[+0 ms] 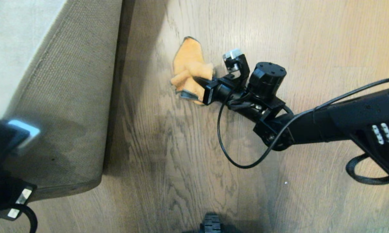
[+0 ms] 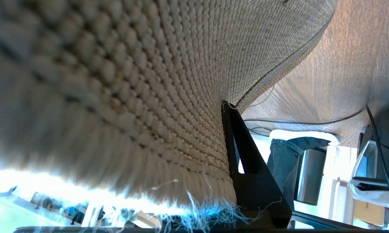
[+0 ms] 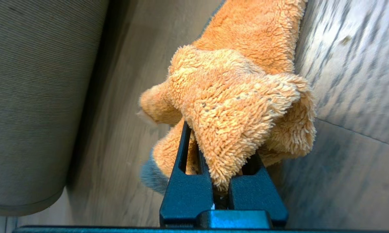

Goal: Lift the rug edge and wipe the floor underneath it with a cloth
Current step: Wipe the floor under the carpet with a rag

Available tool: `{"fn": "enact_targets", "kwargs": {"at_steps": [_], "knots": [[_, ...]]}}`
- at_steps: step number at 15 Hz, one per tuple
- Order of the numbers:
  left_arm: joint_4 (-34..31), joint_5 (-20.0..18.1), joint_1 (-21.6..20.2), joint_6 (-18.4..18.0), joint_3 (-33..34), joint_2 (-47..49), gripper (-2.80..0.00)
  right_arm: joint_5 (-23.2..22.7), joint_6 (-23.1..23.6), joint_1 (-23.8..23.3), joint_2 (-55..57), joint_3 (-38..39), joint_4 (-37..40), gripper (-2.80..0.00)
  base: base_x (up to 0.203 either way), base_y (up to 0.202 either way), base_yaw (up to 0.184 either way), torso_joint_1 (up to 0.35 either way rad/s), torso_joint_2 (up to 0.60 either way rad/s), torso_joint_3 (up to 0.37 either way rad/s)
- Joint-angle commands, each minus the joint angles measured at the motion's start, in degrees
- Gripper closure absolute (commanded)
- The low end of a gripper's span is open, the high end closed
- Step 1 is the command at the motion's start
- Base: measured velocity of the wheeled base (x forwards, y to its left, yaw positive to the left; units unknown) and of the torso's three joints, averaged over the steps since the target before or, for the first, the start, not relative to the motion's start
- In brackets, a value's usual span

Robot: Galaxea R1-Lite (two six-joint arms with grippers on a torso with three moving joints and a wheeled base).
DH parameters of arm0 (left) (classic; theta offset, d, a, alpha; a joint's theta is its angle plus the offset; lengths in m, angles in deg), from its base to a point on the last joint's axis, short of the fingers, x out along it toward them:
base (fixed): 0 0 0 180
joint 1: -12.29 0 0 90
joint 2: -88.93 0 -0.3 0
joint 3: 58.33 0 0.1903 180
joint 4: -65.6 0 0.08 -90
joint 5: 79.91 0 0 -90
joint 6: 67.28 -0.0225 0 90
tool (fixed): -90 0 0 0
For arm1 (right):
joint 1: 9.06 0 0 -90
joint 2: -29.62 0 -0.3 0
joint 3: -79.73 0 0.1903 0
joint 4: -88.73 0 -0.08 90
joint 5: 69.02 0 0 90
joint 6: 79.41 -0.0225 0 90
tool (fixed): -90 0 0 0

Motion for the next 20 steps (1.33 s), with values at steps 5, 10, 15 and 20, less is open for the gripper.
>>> {"fn": "enact_targets", "kwargs": {"at_steps": [5,10,15,20], "knots": [[-0.21,0.26,0.05,0.03,-0.02,0.0,0.0,0.37,0.11,1.04,-12.35,13.93,-0.49,0.0,0.0,0.0,0.0,0.0,0.0,0.0],[-0.21,0.26,0.05,0.07,0.07,-0.62,0.0,2.78,0.42,1.16,-22.11,30.19,-1.67,0.0,0.0,0.0,0.0,0.0,0.0,0.0],[-0.21,0.26,0.05,-0.02,0.42,-1.06,0.0,7.72,0.55,-0.69,-30.15,39.11,-3.7,0.0,0.0,0.0,0.0,0.0,0.0,0.0],[-0.21,0.26,0.05,-0.02,0.42,-1.06,0.0,8.08,1.26,-12.31,-38.49,44.3,-2.82,0.0,0.0,0.0,0.0,0.0,0.0,0.0]]}}
